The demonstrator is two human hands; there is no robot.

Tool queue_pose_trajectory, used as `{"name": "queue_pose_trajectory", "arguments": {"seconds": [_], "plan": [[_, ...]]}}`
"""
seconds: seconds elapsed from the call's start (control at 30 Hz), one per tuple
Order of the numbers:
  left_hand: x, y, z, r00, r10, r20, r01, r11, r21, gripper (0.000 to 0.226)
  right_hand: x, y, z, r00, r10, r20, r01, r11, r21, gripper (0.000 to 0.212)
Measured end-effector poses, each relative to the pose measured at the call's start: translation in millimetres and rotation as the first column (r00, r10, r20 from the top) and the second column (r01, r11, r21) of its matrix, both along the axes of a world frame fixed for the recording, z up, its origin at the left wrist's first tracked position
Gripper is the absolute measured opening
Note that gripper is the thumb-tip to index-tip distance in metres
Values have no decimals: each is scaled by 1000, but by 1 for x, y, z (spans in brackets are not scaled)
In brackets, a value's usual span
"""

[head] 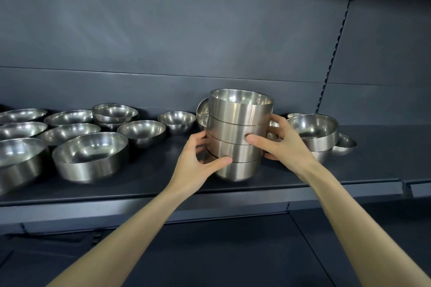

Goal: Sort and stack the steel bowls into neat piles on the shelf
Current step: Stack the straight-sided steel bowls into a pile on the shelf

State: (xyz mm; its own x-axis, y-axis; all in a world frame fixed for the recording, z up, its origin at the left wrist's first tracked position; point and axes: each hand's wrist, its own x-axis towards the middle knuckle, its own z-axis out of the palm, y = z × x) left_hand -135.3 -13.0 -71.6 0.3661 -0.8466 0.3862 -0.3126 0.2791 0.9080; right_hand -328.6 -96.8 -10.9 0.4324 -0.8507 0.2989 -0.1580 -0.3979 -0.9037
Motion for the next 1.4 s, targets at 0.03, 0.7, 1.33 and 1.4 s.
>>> {"name": "queue_pose_trajectory", "arguments": {"seconds": [0.03,0.7,1.33,1.4], "plan": [[0,0,-1,1000,0,2,0,1000,-4,84,0,-1,-2,1000,11,-2,-11,1000,6,105],[5,-3,-4,999,-50,-17,51,998,48,83,0,-1,-11,999,16,30,-18,997,72,106],[131,104,63,994,113,-7,-114,989,-92,87,138,82,57,983,158,89,-153,986,-61,80],[156,119,63,990,144,7,-143,987,-68,98,162,94,54,982,165,93,-161,986,-49,77]]}}
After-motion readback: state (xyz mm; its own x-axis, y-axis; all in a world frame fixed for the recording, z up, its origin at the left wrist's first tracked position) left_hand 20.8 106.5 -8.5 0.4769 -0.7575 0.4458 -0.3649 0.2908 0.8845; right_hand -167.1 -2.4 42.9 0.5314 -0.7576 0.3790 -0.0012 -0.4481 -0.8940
